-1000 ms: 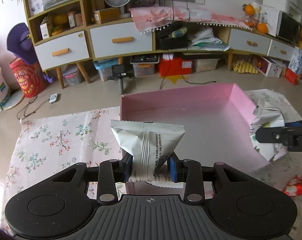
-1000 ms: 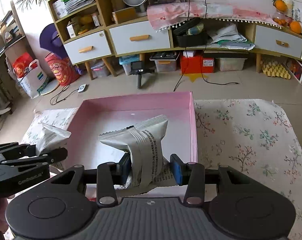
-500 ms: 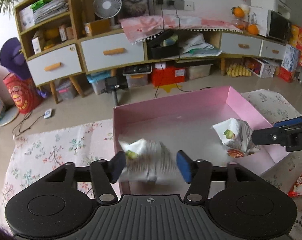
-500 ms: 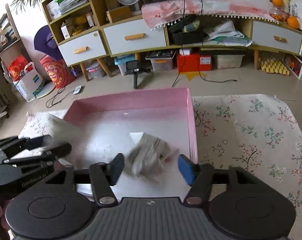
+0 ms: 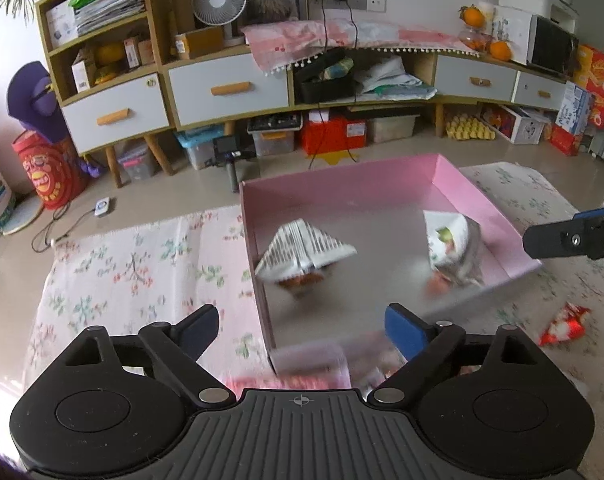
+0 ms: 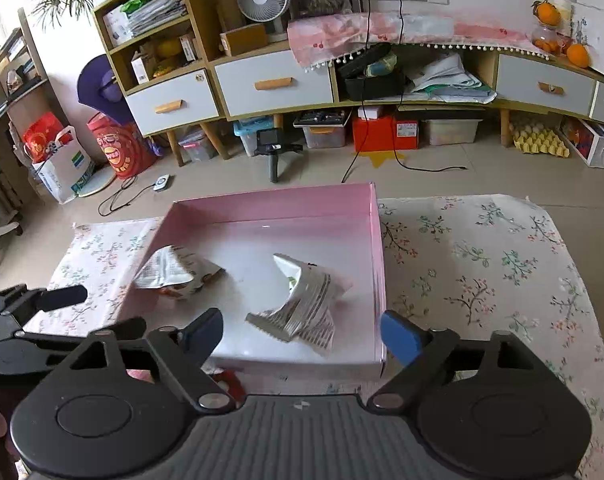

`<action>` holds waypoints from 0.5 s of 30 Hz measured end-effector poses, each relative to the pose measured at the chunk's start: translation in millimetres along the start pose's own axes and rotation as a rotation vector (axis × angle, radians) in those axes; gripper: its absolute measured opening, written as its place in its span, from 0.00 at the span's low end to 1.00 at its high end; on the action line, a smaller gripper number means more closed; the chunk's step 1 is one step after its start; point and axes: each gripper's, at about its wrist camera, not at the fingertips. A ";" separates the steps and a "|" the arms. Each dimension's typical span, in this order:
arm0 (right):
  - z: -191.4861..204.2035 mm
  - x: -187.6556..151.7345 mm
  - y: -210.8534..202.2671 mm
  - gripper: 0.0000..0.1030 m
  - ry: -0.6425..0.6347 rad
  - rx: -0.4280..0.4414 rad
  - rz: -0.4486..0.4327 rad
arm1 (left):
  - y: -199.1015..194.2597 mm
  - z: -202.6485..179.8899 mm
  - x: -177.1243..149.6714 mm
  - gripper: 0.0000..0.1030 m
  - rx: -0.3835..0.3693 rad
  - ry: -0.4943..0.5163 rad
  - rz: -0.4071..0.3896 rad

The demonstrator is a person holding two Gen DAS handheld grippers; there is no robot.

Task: Organize snacks
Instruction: 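Grasp a yellow wafer pack with the left gripper while the right gripper grasps another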

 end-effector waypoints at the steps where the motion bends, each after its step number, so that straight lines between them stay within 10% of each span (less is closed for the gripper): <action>1: 1.8 -1.6 -4.5 0.71 -0.003 -0.001 -0.002 | -4.2 0.0 -3.2 0.90 -0.001 -0.001 0.004; 15: 31.2 -30.9 -47.3 0.79 -0.046 0.000 0.006 | -50.4 1.1 -46.0 0.96 -0.024 0.006 0.059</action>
Point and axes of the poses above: each gripper's, at about its wrist camera, not at the fingertips, and y roughly the way its jaws point, z to its left, x to its top, and after that the axes turned 13 degrees about -y, right-handed
